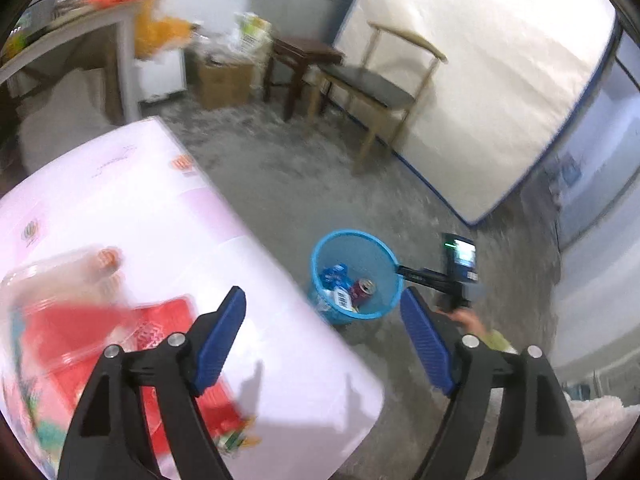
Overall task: Collect trash
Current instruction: 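Move both tools back toward the table, then grasp the clear plastic tub with the right tool while the left tool grips it too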
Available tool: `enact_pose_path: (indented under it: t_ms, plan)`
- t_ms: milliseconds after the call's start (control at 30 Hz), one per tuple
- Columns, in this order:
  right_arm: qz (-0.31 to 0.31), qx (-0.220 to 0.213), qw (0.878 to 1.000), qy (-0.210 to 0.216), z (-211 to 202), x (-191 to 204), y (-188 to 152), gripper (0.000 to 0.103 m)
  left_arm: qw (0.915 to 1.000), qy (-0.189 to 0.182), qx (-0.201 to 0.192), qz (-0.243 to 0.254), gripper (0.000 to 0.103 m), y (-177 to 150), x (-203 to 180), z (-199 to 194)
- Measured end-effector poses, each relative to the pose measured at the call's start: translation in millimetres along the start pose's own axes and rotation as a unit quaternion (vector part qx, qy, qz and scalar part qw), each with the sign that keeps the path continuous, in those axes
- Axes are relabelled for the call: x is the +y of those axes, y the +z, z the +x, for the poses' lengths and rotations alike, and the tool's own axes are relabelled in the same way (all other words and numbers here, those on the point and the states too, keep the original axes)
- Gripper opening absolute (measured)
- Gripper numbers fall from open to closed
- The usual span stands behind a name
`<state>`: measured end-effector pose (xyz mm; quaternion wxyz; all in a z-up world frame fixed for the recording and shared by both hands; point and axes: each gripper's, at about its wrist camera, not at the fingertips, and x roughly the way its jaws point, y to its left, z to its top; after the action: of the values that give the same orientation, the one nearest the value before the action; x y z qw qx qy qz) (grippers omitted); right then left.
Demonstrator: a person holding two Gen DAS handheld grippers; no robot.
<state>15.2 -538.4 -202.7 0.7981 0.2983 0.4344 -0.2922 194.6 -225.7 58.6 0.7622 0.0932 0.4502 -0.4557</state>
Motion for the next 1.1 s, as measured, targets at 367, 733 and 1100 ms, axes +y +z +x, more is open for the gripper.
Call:
enact_pose_path:
  t_ms: [367, 733, 1100]
  plan:
    - [-0.067, -0.065, 0.988, 0.126, -143, 101, -62, 0.082, 0.9854, 0.112, -0.110, -0.065, 0.080, -115, 71, -118]
    - [-0.177, -0.022, 0.940, 0.290, -186, 252, -95, 0.082, 0.9662, 0.163, -0.149, -0.133, 0.081, -204, 122, -147]
    - [-0.216, 0.023, 0.920, 0.327, -188, 335, -109, 0.082, 0.9698, 0.120, -0.173, -0.123, 0.081, -190, 148, -146]
